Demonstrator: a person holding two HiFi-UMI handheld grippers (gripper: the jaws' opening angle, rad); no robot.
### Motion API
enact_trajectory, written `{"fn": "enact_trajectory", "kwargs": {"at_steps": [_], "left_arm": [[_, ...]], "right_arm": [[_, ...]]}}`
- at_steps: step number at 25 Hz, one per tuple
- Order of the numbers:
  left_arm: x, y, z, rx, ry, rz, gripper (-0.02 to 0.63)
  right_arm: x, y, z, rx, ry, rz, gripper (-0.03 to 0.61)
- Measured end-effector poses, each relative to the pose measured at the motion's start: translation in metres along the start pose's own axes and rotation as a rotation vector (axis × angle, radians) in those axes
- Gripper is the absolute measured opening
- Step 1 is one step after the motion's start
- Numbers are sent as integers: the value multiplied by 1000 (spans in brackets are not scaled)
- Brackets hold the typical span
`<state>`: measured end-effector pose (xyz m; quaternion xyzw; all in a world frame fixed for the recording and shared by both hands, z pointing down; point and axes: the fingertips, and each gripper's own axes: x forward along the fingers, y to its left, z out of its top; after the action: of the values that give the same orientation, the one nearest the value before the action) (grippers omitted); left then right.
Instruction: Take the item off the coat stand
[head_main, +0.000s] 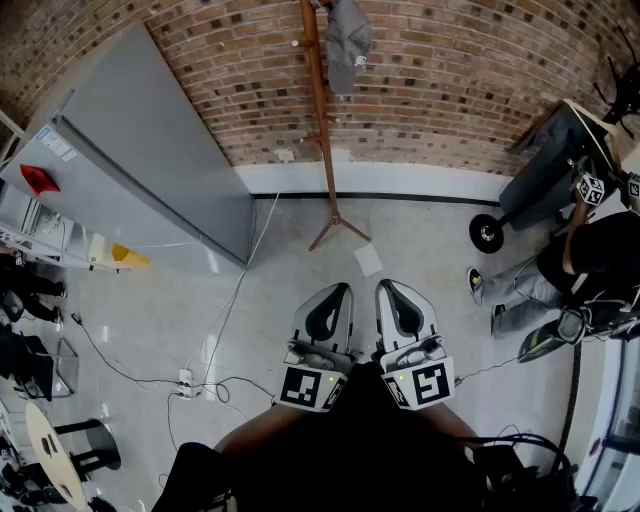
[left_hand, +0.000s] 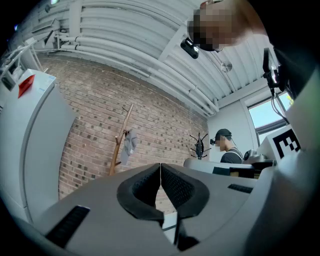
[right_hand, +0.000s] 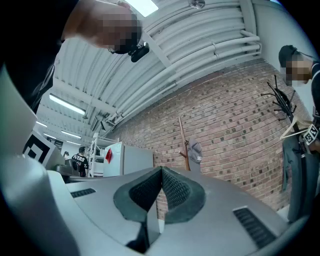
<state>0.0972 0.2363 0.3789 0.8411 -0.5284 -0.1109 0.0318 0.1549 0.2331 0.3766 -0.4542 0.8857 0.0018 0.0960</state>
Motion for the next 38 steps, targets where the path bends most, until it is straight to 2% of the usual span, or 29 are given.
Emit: {"fn": "enact_trajectory", "kwargs": {"at_steps": [4, 8, 15, 22, 29, 38], "left_arm": [[-2, -8, -1, 25, -3, 2, 18], [-3, -9, -4, 17, 2, 21, 18], [-2, -3, -9, 11, 8, 42, 18], [18, 10, -10, -3, -2, 31, 18], [64, 47, -14, -22, -4, 20, 18], [149, 124, -1, -36, -12, 3, 18]], "right_arm": [[-5, -1, 1, -4, 6, 8, 17], [-10, -1, 1, -9, 11, 20, 17], [-7, -10, -13, 55, 45, 9, 18], [9, -25, -13, 37, 45, -8, 18], [61, -51, -12, 8, 22, -24, 18], [169, -93, -3, -54, -20, -69, 20]]}}
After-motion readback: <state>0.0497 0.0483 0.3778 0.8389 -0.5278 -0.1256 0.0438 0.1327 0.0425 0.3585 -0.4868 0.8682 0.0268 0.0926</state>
